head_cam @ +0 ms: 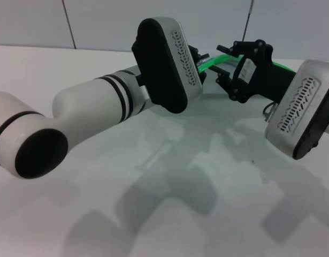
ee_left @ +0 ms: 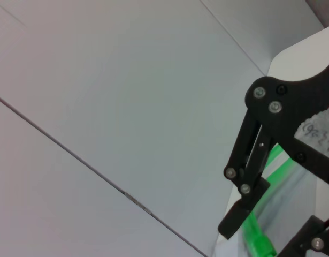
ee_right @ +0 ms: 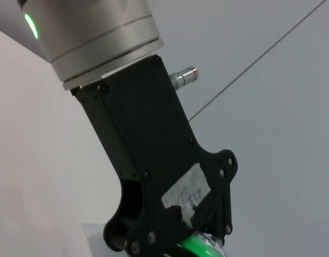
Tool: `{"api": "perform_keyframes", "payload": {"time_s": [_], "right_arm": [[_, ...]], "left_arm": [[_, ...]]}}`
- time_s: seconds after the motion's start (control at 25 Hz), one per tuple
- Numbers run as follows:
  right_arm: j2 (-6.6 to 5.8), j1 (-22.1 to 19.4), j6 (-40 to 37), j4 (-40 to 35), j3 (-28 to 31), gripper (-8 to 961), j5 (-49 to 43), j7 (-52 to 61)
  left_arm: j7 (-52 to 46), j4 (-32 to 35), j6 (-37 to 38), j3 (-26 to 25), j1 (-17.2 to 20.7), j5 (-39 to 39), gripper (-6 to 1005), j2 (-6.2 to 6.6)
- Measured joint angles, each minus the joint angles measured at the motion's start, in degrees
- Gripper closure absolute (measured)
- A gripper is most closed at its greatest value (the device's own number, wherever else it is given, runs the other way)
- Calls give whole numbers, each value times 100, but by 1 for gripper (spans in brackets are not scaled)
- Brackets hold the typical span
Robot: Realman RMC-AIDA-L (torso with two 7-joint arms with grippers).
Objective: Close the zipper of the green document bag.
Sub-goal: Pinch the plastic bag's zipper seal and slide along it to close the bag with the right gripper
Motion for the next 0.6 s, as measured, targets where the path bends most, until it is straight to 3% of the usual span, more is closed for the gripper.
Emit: {"api": "perform_keyframes", "payload": {"time_s": [0.2, 0.6], "right_arm": [[-1, 0, -4, -30, -43, 621, 4, 0], [6, 0, -10, -45, -129, 623, 7, 12]], "left_arm": [[0, -15, 0, -5, 0, 0, 944, 0], [0, -4, 0, -11, 0, 3, 944, 0]]}}
